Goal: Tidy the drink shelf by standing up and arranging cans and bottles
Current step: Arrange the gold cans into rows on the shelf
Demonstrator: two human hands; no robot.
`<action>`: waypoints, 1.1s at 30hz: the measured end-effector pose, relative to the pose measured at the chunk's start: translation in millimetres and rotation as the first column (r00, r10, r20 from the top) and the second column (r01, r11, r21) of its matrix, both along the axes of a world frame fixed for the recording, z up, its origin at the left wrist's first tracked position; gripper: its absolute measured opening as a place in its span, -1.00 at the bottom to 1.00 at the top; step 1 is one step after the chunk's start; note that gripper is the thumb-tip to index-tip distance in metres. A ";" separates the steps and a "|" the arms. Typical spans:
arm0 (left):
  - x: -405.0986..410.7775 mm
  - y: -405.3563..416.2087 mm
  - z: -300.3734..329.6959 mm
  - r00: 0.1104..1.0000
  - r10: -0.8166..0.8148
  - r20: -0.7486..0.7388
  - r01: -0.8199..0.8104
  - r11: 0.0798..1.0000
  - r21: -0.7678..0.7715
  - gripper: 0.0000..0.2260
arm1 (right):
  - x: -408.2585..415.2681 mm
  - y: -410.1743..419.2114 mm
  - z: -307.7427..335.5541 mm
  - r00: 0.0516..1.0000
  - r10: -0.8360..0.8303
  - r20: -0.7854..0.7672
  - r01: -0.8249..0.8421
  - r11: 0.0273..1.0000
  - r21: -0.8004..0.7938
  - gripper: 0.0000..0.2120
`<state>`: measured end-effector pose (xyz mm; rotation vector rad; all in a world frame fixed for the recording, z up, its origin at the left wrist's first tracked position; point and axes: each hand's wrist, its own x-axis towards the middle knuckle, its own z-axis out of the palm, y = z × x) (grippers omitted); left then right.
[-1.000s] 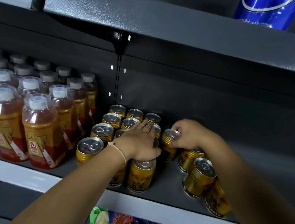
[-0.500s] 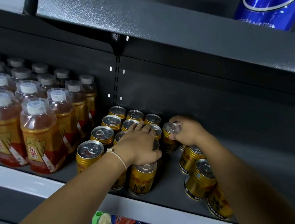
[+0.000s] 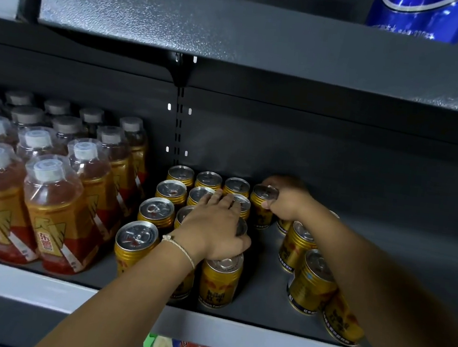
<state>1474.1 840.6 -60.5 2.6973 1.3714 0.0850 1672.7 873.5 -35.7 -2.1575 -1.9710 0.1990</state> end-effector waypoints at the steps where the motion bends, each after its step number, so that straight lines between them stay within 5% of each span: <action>1: 0.0 -0.1 0.2 1.000 0.000 0.001 0.000 1.000 -0.001 -0.25 | -0.1 0.4 -0.4 1.000 -0.001 -0.003 0.001 1.000 -0.002 -0.52; 33: 2.2 -3.5 5.0 1.000 -0.004 0.026 0.003 1.000 0.030 -0.31 | 7.1 -61.1 44.8 0.990 -0.042 0.135 0.058 0.991 -0.118 -0.68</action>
